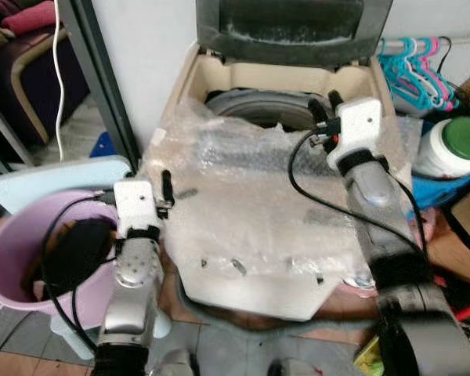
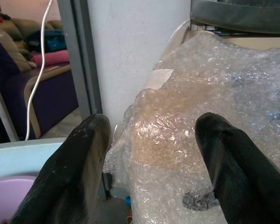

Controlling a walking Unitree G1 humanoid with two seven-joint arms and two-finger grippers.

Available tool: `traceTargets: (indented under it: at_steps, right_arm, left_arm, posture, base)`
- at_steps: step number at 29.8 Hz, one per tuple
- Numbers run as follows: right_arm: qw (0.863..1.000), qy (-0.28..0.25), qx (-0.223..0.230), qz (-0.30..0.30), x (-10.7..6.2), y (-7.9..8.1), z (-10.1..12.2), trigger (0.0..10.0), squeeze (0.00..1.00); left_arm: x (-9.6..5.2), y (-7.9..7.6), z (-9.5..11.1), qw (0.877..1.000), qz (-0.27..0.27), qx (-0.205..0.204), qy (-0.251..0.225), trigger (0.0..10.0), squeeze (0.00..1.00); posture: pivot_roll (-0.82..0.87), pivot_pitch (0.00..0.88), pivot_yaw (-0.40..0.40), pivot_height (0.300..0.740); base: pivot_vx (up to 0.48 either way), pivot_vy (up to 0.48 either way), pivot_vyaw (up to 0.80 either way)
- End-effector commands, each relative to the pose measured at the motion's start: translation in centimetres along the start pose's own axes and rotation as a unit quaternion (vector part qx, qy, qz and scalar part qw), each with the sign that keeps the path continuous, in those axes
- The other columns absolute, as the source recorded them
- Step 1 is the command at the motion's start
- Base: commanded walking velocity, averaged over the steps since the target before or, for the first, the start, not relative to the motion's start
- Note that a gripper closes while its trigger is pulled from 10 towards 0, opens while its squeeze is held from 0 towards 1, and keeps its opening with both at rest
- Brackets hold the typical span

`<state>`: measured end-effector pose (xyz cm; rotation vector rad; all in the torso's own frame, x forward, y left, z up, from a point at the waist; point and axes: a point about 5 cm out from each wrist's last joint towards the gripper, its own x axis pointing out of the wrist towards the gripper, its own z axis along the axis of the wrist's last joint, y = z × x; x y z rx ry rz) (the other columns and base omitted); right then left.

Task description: Clothes washing

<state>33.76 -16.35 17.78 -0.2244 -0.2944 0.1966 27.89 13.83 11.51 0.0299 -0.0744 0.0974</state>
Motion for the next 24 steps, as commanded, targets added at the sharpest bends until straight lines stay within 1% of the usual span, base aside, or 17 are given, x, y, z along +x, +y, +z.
traceTargets:
  at_steps: [1,6,9,10,11,13,14,18,19,24]
  right_arm:
    - [1.000,0.006,0.004,0.005,-0.8,0.6,0.5,10.0,1.00]
    - [1.000,0.007,0.003,0.021,-3.0,2.4,0.6,10.0,1.00]
    - [0.999,0.025,0.009,0.020,-4.1,3.0,0.3,10.0,1.00]
    - [0.999,0.025,0.009,0.020,-4.1,3.0,0.3,10.0,1.00]
    - [0.999,0.038,0.014,0.016,-4.6,3.1,0.0,10.0,1.00]
    - [0.999,0.042,0.018,0.014,-4.8,3.1,-0.1,10.0,1.00]
    - [0.998,0.051,0.021,0.011,-5.2,3.0,-0.1,10.0,1.00]
    - [0.997,0.069,0.016,0.010,-6.1,2.7,-0.5,10.0,1.00]
    - [0.996,0.083,0.012,0.005,-6.5,2.6,-0.7,10.0,1.00]
    - [0.995,0.100,0.010,0.001,-7.3,2.2,-1.1,10.0,1.00]
  left_arm:
    - [0.1,-0.2,0.3,1.000,0.000,-0.005,0.001,10.0,0.00]
    - [-0.1,-0.2,0.5,1.000,-0.003,-0.008,-0.003,10.0,0.00]
    - [-0.5,-0.1,0.2,1.000,-0.011,-0.002,0.002,10.0,0.00]
    - [-0.5,-0.1,0.2,1.000,-0.011,-0.002,0.002,10.0,0.00]
    - [-0.8,-0.1,0.1,1.000,-0.013,-0.003,0.005,10.0,0.00]
    - [-0.8,0.0,0.1,1.000,-0.013,-0.004,0.005,10.0,0.00]
    - [-0.9,0.0,0.1,1.000,-0.012,-0.005,0.006,10.0,0.00]
    - [-1.2,0.2,-0.1,1.000,-0.011,-0.003,0.009,10.0,0.00]
    - [-1.3,0.3,-0.1,1.000,-0.010,-0.002,0.011,10.0,0.00]
    - [-1.5,0.5,-0.4,1.000,-0.011,-0.002,0.018,10.0,0.00]
  posture:
    - [-0.04,0.000,0.030,0.740]
    - [-0.04,0.000,0.042,0.740]
    - [-0.04,0.000,0.043,0.740]
    - [-0.04,0.000,0.043,0.740]
    - [-0.04,0.000,0.042,0.740]
    - [-0.04,0.000,0.042,0.740]
    - [-0.04,0.000,0.040,0.740]
    - [-0.04,0.000,0.037,0.740]
    - [-0.04,0.000,0.037,0.740]
    - [-0.05,0.000,0.038,0.740]
  base:
    - [0.000,0.000,0.00]
    - [0.000,0.000,0.00]
    - [0.000,0.000,0.00]
    - [0.000,0.000,0.00]
    - [0.000,0.000,0.00]
    - [0.000,0.000,0.00]
    - [0.000,0.000,0.00]
    - [0.000,0.000,0.00]
    - [0.000,0.000,0.00]
    - [0.000,0.000,-0.61]
